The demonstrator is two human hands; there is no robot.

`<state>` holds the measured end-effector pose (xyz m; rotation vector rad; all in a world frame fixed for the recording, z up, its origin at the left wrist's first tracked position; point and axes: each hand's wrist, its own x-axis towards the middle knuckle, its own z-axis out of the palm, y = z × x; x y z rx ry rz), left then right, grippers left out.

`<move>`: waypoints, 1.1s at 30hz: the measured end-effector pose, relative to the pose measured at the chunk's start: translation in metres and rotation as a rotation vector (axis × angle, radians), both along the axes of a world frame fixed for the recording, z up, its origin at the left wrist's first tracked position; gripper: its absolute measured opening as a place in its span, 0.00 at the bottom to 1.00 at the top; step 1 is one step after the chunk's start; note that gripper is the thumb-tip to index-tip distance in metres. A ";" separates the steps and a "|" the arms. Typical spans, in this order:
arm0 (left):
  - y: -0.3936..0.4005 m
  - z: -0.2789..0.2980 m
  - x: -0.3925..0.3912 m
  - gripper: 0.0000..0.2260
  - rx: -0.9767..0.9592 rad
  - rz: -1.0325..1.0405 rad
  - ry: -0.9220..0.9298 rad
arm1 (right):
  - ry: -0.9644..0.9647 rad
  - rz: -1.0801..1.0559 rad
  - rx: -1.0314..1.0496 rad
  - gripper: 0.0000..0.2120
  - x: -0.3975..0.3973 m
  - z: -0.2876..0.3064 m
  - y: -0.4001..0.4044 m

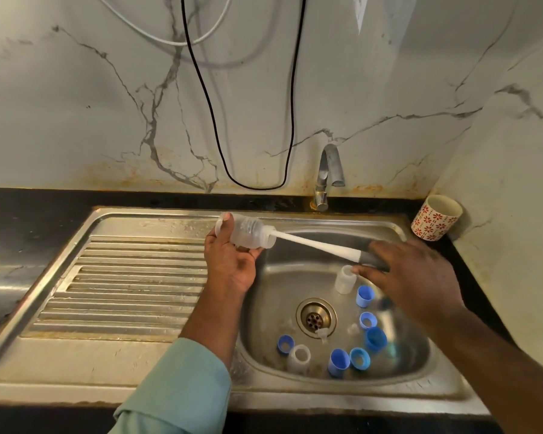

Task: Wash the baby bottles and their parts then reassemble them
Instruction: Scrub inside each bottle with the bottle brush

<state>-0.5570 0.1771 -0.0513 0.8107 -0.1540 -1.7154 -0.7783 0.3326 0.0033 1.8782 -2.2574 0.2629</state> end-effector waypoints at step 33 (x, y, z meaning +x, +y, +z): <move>-0.039 -0.004 -0.006 0.35 -0.093 0.094 -0.088 | -0.671 0.031 0.394 0.11 0.003 -0.022 -0.018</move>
